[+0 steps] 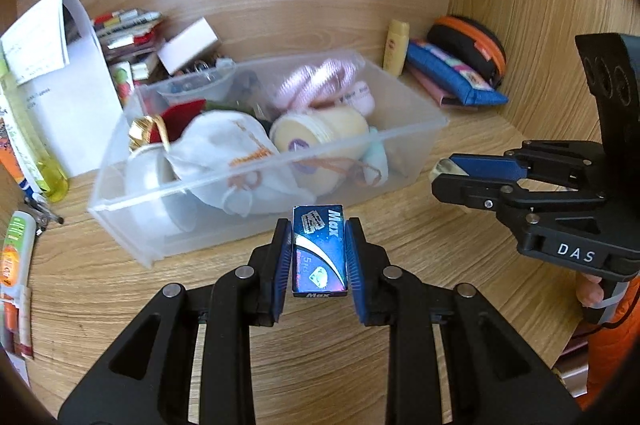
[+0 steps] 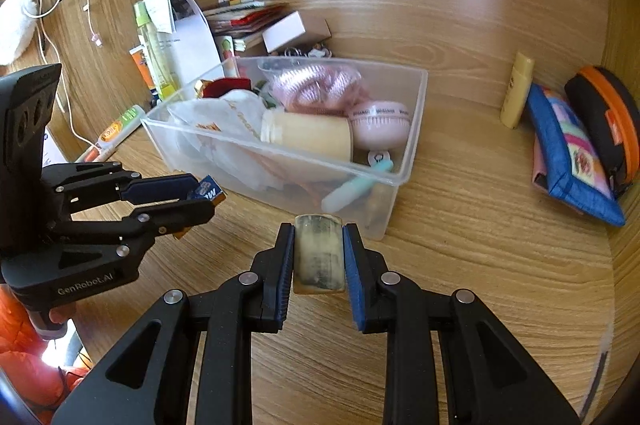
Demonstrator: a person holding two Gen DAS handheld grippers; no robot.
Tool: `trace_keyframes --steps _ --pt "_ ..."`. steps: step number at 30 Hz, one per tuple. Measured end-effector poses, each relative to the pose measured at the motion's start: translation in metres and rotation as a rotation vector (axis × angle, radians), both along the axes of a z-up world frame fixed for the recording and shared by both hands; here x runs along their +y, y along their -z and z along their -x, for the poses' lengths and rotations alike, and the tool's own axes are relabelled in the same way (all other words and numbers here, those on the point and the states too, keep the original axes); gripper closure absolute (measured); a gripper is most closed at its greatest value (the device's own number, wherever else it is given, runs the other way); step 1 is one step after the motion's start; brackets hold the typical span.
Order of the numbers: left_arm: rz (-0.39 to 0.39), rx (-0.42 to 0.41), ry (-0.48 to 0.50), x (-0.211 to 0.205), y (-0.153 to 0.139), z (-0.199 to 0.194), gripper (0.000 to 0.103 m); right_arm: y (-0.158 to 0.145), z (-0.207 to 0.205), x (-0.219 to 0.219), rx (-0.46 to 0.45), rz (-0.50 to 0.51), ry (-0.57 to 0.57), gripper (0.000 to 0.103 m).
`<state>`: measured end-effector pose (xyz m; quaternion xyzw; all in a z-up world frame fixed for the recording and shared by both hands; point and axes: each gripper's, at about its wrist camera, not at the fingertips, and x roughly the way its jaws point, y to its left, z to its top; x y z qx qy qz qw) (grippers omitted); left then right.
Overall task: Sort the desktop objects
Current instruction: 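Grasp the blue Max card box with the left tool while the right holds the beige block, then lower the Max box and beige block into the clear box and open both tools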
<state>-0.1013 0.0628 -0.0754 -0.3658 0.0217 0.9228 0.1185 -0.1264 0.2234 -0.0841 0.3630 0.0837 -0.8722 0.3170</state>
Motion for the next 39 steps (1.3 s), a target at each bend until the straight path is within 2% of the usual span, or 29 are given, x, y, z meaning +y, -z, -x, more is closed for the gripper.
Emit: trace_keyframes --steps 14,25,31,39 --pt "-0.050 0.109 -0.060 -0.037 -0.038 -0.004 0.077 -0.030 0.005 -0.016 0.082 0.010 -0.010 0.081" --pt "-0.038 0.165 -0.051 -0.038 -0.056 0.010 0.077 -0.047 0.019 -0.030 0.141 0.009 -0.026 0.081" --pt "-0.040 0.165 -0.029 -0.031 -0.056 0.026 0.077 -0.047 0.028 -0.037 0.145 -0.005 -0.028 0.081" --pt "-0.038 0.120 -0.028 -0.029 -0.044 0.049 0.077 -0.034 0.047 -0.033 0.105 0.004 0.000 0.081"
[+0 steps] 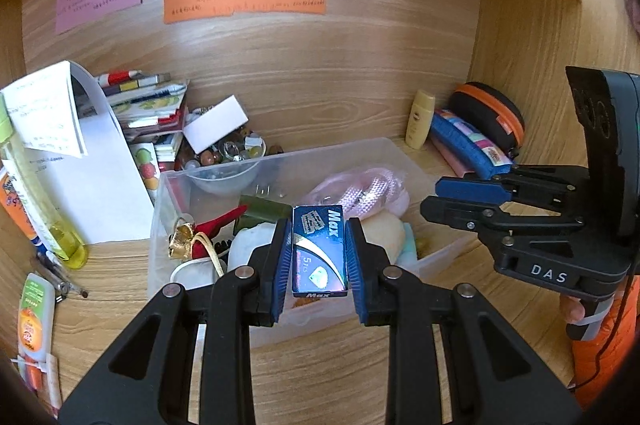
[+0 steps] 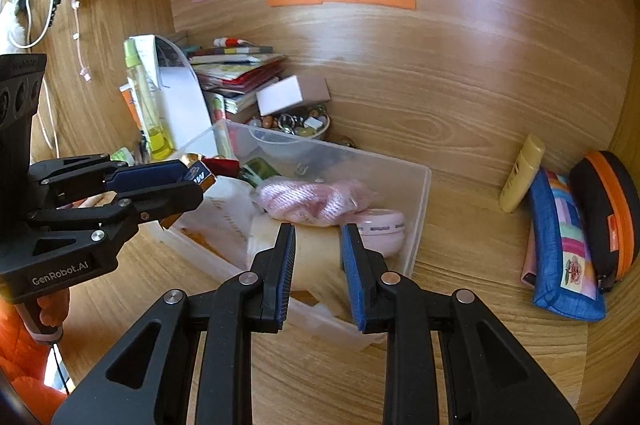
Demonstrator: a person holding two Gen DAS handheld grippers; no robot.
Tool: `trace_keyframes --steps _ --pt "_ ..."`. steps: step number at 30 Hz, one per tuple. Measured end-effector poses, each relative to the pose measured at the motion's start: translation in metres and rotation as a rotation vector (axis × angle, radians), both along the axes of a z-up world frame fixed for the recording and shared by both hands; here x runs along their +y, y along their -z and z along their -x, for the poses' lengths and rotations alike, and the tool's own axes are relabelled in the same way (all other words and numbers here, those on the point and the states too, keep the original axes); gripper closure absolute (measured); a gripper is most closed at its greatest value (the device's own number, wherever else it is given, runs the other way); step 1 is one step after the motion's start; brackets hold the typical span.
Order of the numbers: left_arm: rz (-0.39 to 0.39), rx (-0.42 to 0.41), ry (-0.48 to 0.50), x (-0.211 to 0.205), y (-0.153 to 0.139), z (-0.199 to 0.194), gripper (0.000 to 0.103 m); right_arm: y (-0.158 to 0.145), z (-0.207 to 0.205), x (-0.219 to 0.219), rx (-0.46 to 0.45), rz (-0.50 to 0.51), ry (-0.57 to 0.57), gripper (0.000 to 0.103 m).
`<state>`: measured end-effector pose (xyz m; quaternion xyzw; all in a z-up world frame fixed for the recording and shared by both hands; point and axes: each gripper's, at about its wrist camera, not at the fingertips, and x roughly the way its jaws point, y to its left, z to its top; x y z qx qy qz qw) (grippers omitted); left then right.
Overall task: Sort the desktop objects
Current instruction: 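Lower the Max box and beige block into the clear box and open both tools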
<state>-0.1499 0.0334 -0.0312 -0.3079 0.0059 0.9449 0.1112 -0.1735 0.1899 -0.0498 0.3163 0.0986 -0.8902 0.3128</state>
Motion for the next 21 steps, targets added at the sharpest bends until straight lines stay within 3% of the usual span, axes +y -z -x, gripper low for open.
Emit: trace_keyframes --steps 15,17,21 --pt "-0.004 -0.072 -0.015 -0.003 0.023 0.024 0.076 0.014 0.011 0.000 -0.045 -0.009 0.012 0.081" --pt "-0.011 -0.075 -0.015 -0.004 0.022 0.024 0.074 0.015 0.012 -0.002 -0.047 -0.015 0.012 0.080" --pt "-0.019 -0.063 -0.021 -0.006 0.019 0.020 0.058 0.014 0.010 -0.003 -0.036 -0.015 0.014 0.069"
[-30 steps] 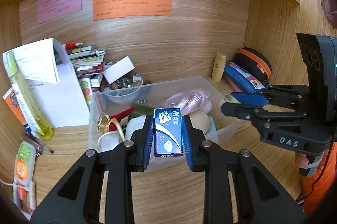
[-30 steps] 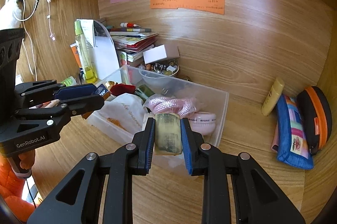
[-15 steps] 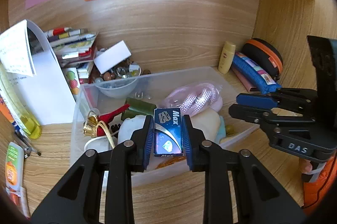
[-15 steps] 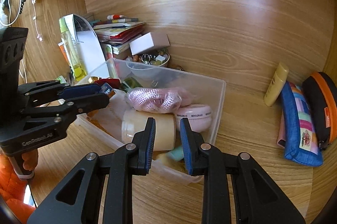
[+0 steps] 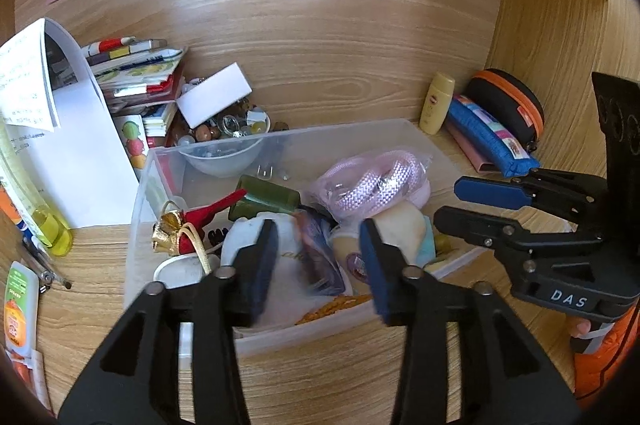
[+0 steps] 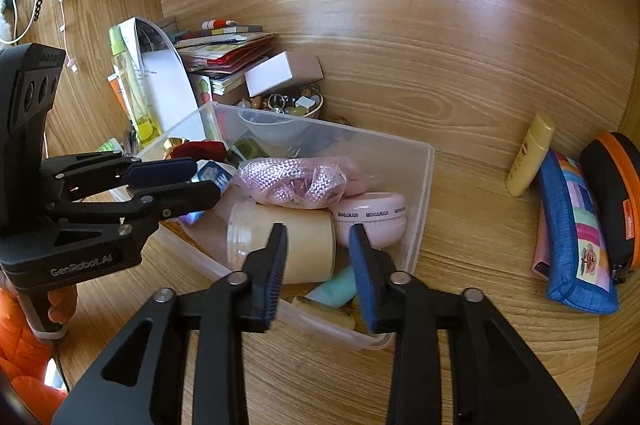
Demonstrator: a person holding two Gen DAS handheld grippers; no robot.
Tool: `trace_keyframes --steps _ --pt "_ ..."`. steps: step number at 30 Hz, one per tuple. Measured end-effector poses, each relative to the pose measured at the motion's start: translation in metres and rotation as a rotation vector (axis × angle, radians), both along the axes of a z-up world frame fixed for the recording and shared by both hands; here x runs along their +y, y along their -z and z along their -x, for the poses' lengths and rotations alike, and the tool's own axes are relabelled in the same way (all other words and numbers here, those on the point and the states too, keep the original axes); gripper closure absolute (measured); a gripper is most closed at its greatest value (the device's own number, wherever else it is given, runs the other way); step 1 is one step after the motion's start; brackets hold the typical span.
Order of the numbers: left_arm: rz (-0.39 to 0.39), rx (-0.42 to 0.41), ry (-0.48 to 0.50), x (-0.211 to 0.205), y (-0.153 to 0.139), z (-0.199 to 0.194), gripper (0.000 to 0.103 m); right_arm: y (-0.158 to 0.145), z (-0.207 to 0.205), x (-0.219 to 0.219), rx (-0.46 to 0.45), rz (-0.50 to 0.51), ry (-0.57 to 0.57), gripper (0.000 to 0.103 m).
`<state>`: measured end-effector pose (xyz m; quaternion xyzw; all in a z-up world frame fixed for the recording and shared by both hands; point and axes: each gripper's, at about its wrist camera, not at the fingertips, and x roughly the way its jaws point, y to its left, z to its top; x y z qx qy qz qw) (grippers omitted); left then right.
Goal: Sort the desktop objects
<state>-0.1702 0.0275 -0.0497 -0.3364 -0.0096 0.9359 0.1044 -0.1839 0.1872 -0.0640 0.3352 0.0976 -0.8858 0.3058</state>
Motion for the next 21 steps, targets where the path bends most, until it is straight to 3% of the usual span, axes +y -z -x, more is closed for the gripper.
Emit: trace_keyframes --steps 11,13,15,19,21 --pt "0.000 0.038 -0.019 -0.005 -0.014 -0.016 0.046 -0.007 -0.007 -0.002 0.036 0.001 0.011 0.052" --pt "0.001 0.048 -0.027 -0.006 -0.017 -0.021 0.039 -0.009 -0.010 -0.002 0.046 0.003 0.012 0.048" --pt "0.005 0.059 -0.035 -0.008 -0.020 -0.026 0.038 -0.012 -0.014 -0.002 0.055 0.003 0.015 0.040" --pt "0.014 0.083 -0.053 -0.009 -0.025 -0.038 0.028 -0.016 -0.022 -0.002 0.066 0.008 0.019 0.033" --pt "0.026 0.094 -0.064 -0.009 -0.028 -0.045 0.024 -0.018 -0.025 -0.001 0.053 0.014 0.026 0.020"
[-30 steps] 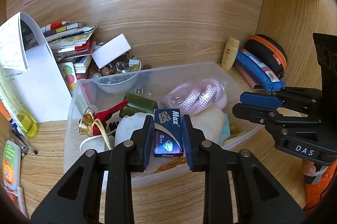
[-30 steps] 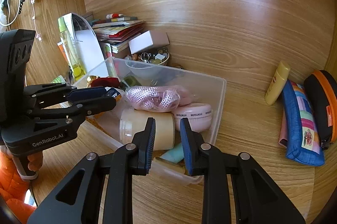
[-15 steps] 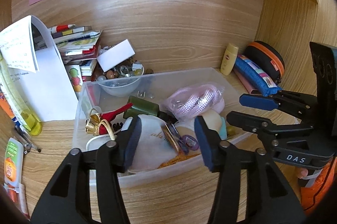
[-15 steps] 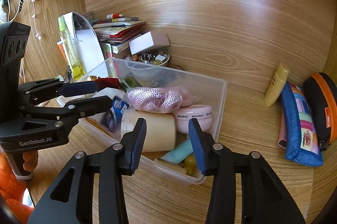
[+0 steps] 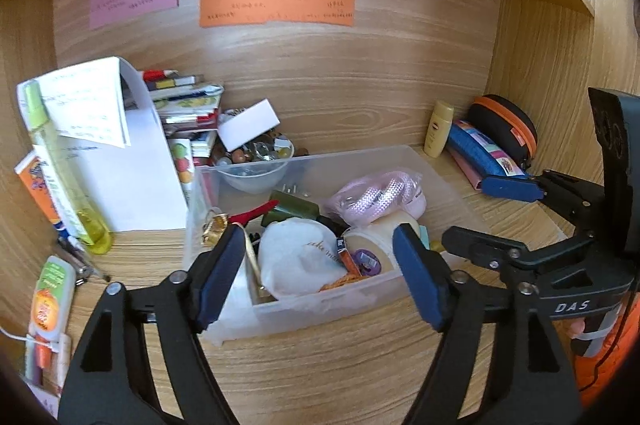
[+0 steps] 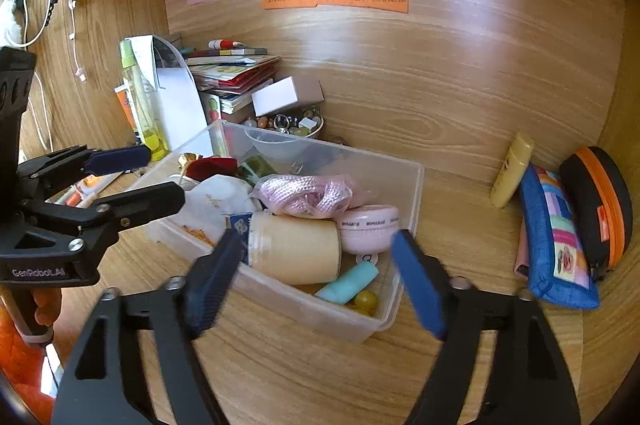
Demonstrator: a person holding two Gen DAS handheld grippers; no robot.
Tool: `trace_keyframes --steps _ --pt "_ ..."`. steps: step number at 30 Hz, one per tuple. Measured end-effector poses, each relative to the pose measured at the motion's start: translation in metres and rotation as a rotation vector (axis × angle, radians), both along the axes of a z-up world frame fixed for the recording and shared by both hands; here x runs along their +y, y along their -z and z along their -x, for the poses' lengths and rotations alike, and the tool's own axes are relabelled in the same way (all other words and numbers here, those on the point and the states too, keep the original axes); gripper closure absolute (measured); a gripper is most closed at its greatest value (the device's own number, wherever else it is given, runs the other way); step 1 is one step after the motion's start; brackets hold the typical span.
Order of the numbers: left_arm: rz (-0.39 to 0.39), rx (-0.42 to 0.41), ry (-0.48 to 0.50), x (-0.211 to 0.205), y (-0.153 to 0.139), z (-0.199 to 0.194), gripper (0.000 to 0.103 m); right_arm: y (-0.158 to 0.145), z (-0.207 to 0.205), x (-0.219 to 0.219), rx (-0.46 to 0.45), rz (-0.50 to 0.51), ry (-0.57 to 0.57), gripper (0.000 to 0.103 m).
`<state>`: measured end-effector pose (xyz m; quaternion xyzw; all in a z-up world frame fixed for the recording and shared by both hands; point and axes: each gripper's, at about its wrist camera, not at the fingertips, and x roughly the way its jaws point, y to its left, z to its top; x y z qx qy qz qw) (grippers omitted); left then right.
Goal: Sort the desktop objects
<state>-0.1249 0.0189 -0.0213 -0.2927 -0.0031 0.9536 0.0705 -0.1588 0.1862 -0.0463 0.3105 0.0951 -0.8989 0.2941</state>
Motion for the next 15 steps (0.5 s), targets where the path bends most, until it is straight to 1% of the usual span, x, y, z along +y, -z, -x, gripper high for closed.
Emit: trace_keyframes --steps 2,3,4,6,10,15 --pt "0.009 0.011 -0.009 0.000 -0.003 -0.008 0.017 -0.002 -0.005 0.002 0.003 0.012 0.008 0.020" --pt "0.012 0.018 -0.015 0.000 -0.004 -0.012 0.011 -0.004 -0.007 0.003 0.005 0.013 0.011 0.020" --pt "0.014 0.022 -0.018 0.001 -0.004 -0.014 0.009 -0.004 -0.009 0.003 0.005 0.014 0.014 0.019" --pt "0.017 0.033 -0.025 0.001 -0.006 -0.021 0.009 -0.006 -0.014 0.005 0.000 0.019 0.019 0.017" --pt "0.033 0.048 -0.059 0.000 -0.007 -0.035 0.008 -0.010 -0.026 0.010 -0.006 0.034 0.028 0.016" --pt "0.016 0.054 -0.079 -0.002 -0.008 -0.053 0.007 -0.013 -0.044 0.016 0.004 0.039 0.034 0.016"
